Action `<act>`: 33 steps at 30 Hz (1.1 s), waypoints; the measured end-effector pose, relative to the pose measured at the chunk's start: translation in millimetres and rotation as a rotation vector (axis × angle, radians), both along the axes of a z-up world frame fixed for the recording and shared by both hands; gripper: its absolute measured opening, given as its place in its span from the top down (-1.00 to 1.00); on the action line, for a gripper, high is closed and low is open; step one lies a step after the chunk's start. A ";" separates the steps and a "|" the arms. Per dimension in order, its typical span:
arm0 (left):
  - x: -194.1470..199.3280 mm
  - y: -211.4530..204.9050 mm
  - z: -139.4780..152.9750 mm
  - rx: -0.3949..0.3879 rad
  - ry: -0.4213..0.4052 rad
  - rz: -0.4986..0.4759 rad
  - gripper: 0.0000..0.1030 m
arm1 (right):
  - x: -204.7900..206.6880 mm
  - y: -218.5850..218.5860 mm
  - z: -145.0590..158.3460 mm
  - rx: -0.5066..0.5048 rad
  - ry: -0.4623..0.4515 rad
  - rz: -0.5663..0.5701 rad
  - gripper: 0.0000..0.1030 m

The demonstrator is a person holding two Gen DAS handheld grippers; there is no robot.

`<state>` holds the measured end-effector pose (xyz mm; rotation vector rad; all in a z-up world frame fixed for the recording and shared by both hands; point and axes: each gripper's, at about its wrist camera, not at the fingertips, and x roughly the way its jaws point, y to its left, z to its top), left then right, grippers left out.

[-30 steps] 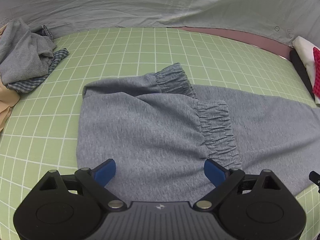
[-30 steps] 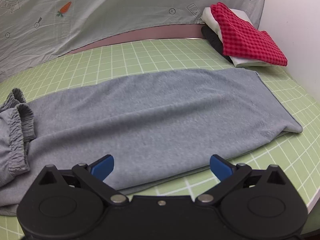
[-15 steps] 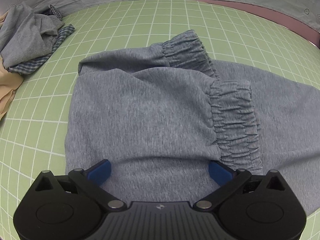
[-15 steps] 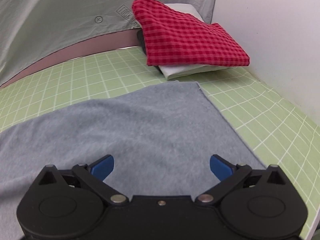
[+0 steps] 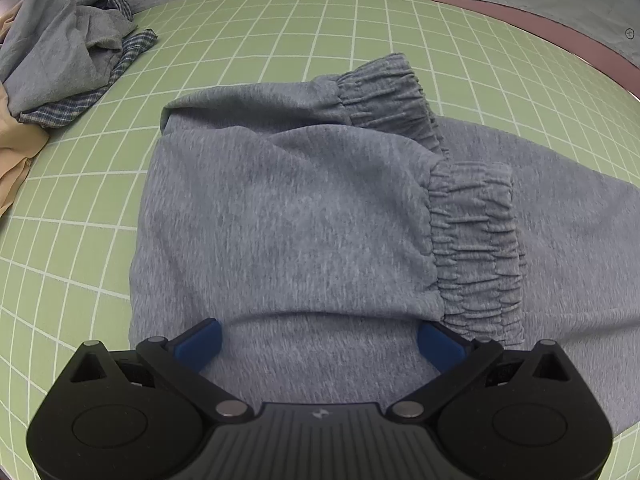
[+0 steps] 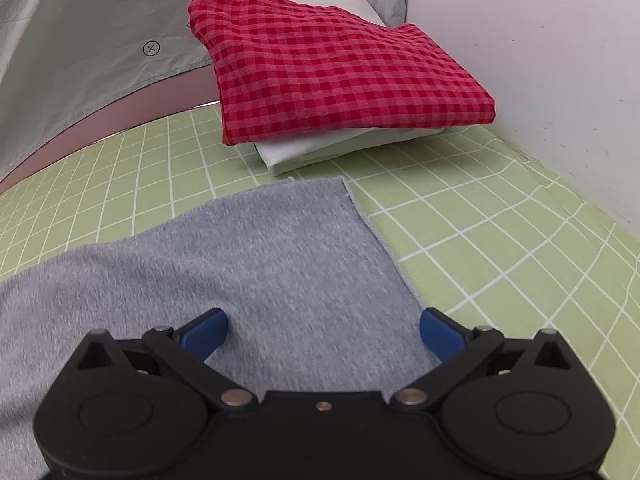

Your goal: Fold clothes

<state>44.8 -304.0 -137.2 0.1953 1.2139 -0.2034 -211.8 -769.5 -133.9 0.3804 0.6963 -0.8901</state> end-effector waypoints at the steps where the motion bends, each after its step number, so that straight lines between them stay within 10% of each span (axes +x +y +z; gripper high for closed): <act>1: 0.5 0.0 -0.2 0.000 0.001 0.001 -1.00 | -0.2 0.1 -0.5 -0.002 -0.003 0.000 -1.00; 8: -1.9 0.2 -1.0 -0.006 -0.002 0.014 -1.00 | 2.1 8.0 2.0 0.019 0.012 0.039 -0.93; 10: -2.6 0.6 -1.4 -0.009 -0.003 0.017 -1.00 | 1.0 8.7 6.5 0.031 0.012 0.066 -0.66; 12: -4.4 1.2 -1.5 -0.013 -0.006 0.023 -1.00 | -0.9 10.9 12.0 0.037 0.001 0.081 0.32; 14: -6.5 1.5 -1.5 -0.017 -0.013 0.030 -1.00 | -1.7 12.9 14.8 0.071 -0.024 0.081 0.78; 33: -22.3 57.8 53.7 -0.159 -0.137 -0.011 -1.00 | 81.1 156.1 97.6 -0.053 -0.073 0.226 0.80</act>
